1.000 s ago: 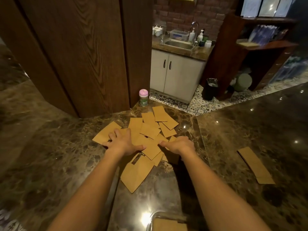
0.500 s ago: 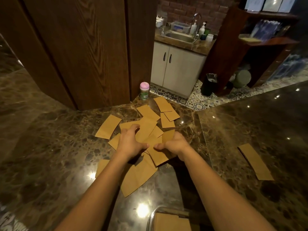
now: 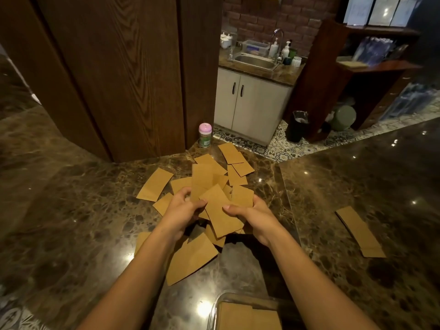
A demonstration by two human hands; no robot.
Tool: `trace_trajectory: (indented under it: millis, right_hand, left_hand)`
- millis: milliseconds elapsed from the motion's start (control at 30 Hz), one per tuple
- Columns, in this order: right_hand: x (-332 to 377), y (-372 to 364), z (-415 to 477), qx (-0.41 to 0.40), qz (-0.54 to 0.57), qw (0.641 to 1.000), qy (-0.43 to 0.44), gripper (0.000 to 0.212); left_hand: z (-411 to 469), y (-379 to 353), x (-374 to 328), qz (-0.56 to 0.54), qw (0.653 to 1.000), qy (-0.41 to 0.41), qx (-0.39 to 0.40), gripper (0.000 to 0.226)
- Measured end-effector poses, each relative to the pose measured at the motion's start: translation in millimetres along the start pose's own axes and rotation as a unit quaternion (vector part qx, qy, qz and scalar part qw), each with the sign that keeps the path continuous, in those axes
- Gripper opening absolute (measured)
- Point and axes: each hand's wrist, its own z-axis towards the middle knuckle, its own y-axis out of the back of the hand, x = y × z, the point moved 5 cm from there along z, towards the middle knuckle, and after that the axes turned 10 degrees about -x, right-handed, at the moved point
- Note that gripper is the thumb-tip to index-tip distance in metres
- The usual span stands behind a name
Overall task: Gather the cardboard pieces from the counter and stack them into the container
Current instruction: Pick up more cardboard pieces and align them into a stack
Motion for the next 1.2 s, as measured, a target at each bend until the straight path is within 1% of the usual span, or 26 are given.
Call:
trace_trajectory:
  millis: [67,200,333,433,667,733,800,867,933,967,1067,1133,1200]
  right_hand:
    - [-2.6,2.3,-0.8,-0.005,0.004,1.000,0.002,0.042]
    - [-11.1,9.3,-0.9,-0.047,-0.001,0.999,-0.010,0.053]
    - [-17.8,16.3,-5.2,-0.031,0.003,0.999,-0.026,0.053]
    - [-19.9,24.4,-3.7,-0.036,0.047,0.998,-0.031,0.051]
    - [10.1,45.0,-11.8,-0.048,0.063,0.997,0.017,0.044]
    - [20.4,58.6,-16.0,-0.066,0.076,0.994,0.030,0.044]
    - [29.7,70.0,-20.4,-0.079,0.087,0.992,0.043,0.044]
    - [37.6,72.3,-26.4,-0.073,0.094,0.991,0.057,0.047]
    - [43.9,65.2,-35.7,-0.058,0.087,0.991,0.080,0.048]
    - [45.9,60.2,-41.7,-0.054,0.078,0.991,0.096,0.049]
    - [49.8,49.4,-59.0,-0.068,0.051,0.985,0.147,0.050]
    - [54.0,51.1,-70.0,-0.078,0.053,0.983,0.159,0.038]
    - [56.3,60.0,-79.9,-0.075,0.083,0.983,0.147,0.025]
  left_hand:
    - [-3.5,0.4,1.2,-0.041,0.999,0.015,0.007,0.033]
    - [-12.6,-5.3,7.2,-0.094,0.994,0.047,0.031,0.038]
    - [-15.8,-12.6,12.8,-0.104,0.993,0.054,0.028,0.041]
    - [-16.7,-18.9,12.1,-0.132,0.989,0.060,0.029,0.040]
    - [-14.9,-24.8,-3.5,-0.189,0.981,0.042,0.012,0.030]
    - [-15.2,-20.6,-11.0,-0.174,0.984,0.031,0.006,0.032]
    - [-23.3,-22.6,-17.2,-0.149,0.988,0.032,0.031,0.031]
    - [-42.8,-35.5,-23.1,-0.127,0.986,0.054,0.093,0.027]
    - [-63.9,-52.6,-27.7,-0.094,0.983,0.060,0.149,0.032]
    - [-72.4,-60.6,-28.9,-0.090,0.981,0.058,0.163,0.036]
    - [-89.5,-73.0,-31.4,-0.115,0.980,0.060,0.150,0.048]
    - [-94.6,-72.2,-31.0,-0.158,0.974,0.070,0.145,0.045]
    - [-102.2,-68.5,-32.9,-0.206,0.959,0.079,0.176,0.042]
